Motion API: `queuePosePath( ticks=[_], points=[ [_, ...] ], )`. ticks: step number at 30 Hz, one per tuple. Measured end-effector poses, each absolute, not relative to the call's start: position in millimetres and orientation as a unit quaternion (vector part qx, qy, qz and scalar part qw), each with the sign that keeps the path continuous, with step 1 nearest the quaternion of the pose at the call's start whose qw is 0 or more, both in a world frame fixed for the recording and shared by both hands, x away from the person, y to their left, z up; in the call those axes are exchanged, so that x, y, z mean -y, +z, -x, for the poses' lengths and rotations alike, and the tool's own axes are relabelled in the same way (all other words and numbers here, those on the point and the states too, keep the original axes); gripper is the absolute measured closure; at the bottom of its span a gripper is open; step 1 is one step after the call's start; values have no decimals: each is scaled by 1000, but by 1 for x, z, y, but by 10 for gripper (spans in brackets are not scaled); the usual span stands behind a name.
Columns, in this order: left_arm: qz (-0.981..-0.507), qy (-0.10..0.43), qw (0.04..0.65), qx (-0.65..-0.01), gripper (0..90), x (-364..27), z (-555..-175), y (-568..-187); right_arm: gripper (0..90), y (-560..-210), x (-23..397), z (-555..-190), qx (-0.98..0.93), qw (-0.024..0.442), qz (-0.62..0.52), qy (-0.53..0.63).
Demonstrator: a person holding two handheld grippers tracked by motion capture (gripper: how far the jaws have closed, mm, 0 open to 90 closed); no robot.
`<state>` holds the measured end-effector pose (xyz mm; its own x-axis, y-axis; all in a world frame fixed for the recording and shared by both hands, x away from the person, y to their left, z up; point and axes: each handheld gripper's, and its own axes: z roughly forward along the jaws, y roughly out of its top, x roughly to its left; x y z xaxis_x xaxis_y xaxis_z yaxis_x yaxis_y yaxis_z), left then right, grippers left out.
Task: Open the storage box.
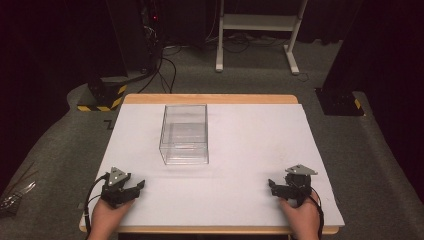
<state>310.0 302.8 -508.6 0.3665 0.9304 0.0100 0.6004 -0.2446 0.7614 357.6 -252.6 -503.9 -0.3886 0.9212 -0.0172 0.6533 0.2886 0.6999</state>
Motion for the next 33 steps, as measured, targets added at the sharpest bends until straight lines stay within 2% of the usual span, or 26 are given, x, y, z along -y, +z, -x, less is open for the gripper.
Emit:
queuePosePath(
  ticks=[33],
  points=[
    [-754,238,342,-507,344,-302,-311,-508,95,-504,252,-357,-773,218,-508,312]
  ],
)
